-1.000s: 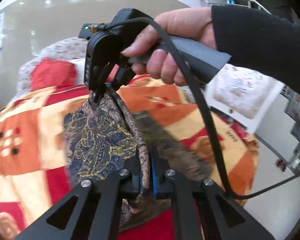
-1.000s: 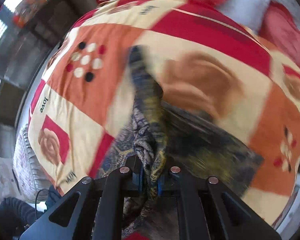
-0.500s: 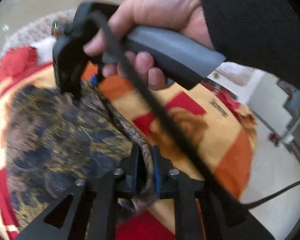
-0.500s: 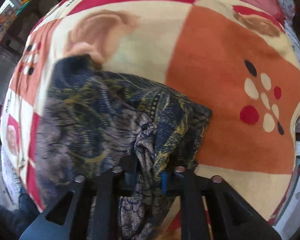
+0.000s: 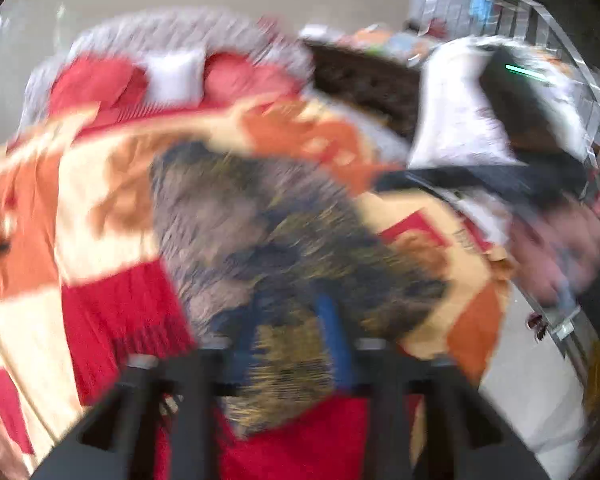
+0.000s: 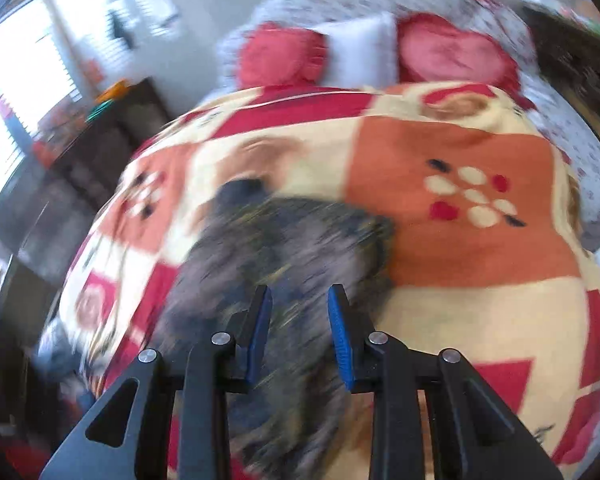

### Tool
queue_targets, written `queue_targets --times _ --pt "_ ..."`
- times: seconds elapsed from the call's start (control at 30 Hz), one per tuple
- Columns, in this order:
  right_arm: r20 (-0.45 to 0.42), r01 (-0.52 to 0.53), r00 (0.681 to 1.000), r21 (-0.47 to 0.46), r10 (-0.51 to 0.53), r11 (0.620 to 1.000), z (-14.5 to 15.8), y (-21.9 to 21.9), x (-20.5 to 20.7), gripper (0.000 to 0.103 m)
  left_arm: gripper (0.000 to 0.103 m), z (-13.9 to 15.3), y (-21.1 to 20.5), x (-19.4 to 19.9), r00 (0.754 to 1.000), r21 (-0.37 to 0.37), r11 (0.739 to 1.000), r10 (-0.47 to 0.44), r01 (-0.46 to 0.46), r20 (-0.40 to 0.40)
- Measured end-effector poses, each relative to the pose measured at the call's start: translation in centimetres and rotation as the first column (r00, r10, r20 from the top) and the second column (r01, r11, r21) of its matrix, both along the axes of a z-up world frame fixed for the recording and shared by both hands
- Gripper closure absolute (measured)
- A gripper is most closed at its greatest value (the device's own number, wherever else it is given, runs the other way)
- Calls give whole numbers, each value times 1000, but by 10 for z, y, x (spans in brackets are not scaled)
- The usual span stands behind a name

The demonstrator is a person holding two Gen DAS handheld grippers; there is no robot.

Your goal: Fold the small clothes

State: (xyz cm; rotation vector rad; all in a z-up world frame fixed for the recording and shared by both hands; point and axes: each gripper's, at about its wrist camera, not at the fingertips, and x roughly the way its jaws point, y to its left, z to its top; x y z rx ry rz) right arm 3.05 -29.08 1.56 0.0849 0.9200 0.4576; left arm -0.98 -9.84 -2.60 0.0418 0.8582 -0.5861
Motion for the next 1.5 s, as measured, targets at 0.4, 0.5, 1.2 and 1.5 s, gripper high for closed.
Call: queue_targets --times 0.4,0.5,1.2,1.5 --pt "-26 115 992 -226 -124 967 -65 16 -35 86 63 17 22 38 996 -89 994 51 -57 -68" --pt "136 269 959 -179 -247 946 -19 15 -11 86 41 48 23 84 983 -106 978 182 -178 32" --pt "56 494 869 -131 -491 859 -110 11 122 83 28 -48 -36 198 924 99 920 381 -379 -9" --pt "-93 478 878 104 -470 872 -81 -41 100 80 11 6 13 171 962 -17 966 257 -259 -90"
